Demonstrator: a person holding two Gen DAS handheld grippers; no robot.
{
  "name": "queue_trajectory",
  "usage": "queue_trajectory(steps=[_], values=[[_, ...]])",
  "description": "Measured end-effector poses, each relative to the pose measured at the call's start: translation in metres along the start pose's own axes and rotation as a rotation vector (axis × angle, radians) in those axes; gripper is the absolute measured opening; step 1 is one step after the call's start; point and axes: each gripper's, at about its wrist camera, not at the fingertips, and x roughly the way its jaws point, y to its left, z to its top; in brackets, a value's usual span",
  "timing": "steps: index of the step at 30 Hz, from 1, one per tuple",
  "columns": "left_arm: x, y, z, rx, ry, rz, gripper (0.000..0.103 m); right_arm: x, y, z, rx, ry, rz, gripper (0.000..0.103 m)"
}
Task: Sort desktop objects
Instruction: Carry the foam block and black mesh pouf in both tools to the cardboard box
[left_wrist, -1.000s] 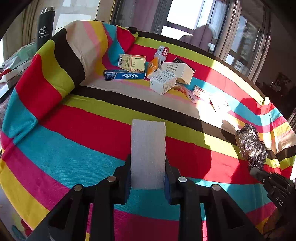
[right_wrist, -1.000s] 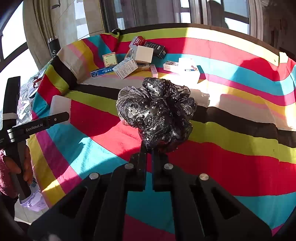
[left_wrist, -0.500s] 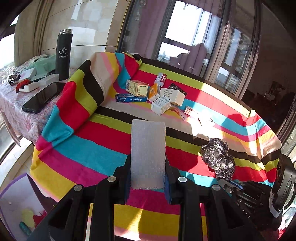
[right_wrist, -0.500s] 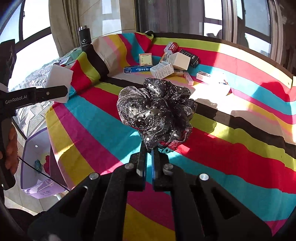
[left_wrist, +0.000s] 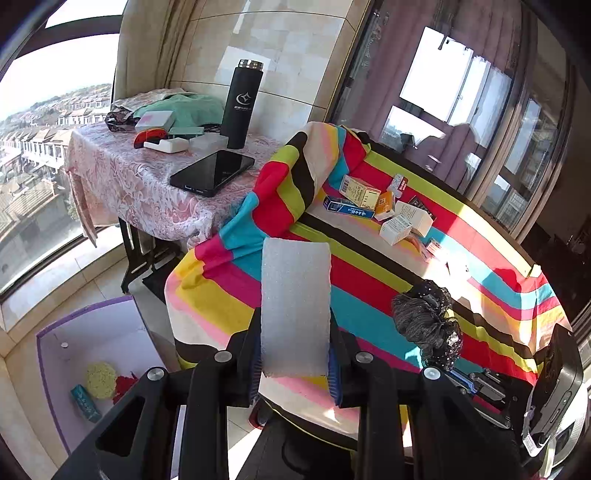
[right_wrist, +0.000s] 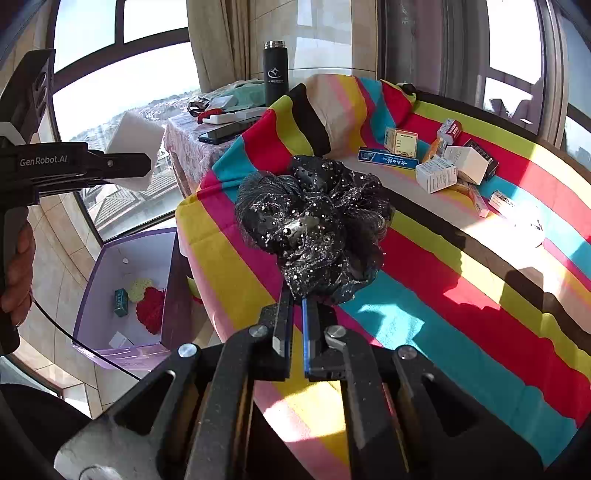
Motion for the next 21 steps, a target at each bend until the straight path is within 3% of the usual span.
queue_trajectory(steps=[12, 21], values=[[-0.013, 0.113, -0.033, -0.189, 0.034, 0.217, 0.029, 0.055, 0.131, 0.013, -0.304, 0.064, 0.256, 0.005], [0.000, 0.189, -0.048, -0.296, 0.061, 0.355, 0.029, 0.116, 0.200, 0.005, -0.442, 0.206, 0.378, 0.007]])
